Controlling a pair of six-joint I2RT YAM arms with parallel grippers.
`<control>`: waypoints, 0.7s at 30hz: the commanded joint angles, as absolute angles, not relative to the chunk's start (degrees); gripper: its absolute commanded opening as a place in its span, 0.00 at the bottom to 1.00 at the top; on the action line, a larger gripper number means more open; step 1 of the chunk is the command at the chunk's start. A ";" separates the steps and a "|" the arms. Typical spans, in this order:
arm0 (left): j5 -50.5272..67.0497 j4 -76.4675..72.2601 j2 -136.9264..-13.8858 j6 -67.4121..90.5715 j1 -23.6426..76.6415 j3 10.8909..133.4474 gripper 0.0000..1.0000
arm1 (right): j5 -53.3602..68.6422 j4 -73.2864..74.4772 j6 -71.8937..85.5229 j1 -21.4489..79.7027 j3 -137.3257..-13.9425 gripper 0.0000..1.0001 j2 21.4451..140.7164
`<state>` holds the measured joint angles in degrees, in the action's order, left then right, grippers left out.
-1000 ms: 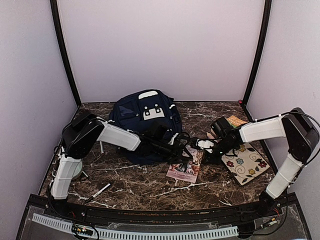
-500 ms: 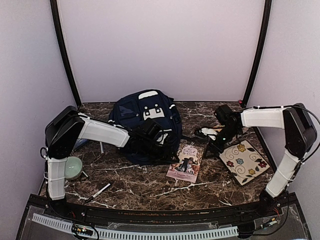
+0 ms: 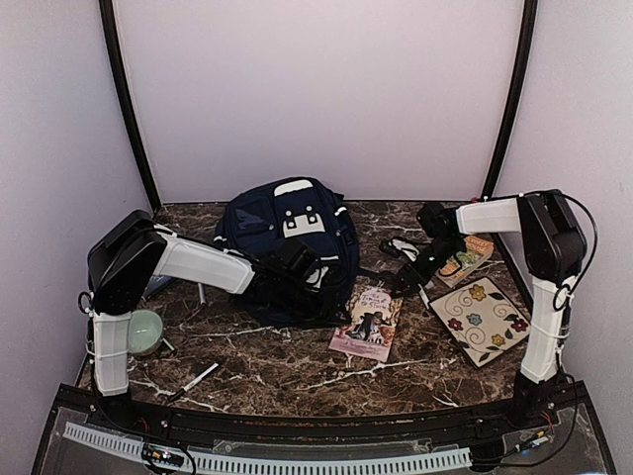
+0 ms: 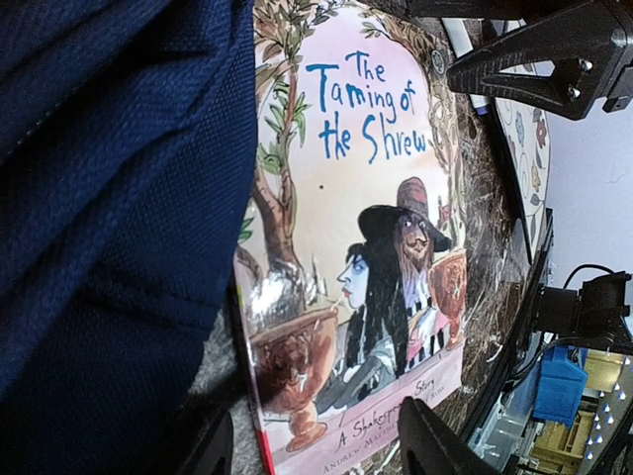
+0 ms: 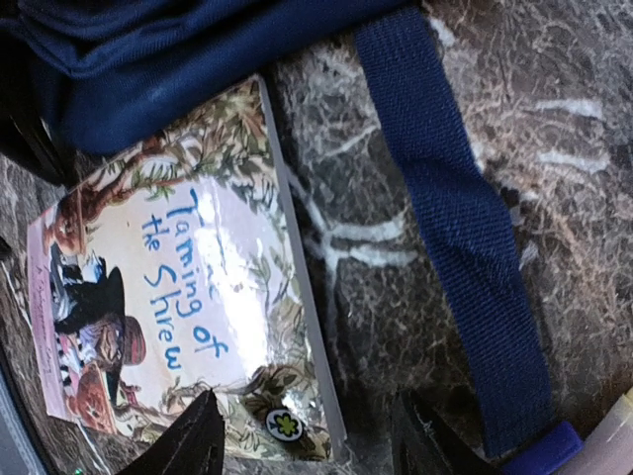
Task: Pack the student bag
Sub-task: Adjust the book at the center of the board.
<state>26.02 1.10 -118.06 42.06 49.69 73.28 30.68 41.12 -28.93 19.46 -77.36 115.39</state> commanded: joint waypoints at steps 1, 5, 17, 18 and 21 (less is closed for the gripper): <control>24.10 4.30 -117.50 43.21 49.18 70.69 0.60 | 35.09 46.24 -28.83 19.20 -79.23 0.53 118.50; 25.08 3.43 -118.79 43.37 49.18 70.97 0.60 | 36.92 47.01 -29.74 19.16 -79.32 0.42 119.08; 22.95 8.63 -121.42 42.83 49.13 72.84 0.64 | 33.10 41.45 -28.50 19.85 -73.87 0.43 114.35; 22.60 9.59 -121.46 42.66 49.13 72.86 0.64 | 31.80 40.47 -28.35 20.40 -72.68 0.44 113.41; 23.16 11.78 -121.37 41.71 49.05 72.33 0.64 | 28.71 38.35 -28.22 22.32 -69.68 0.50 111.04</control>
<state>26.30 1.43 -118.52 42.63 49.69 73.93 34.57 40.49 -29.04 19.94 -73.71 114.04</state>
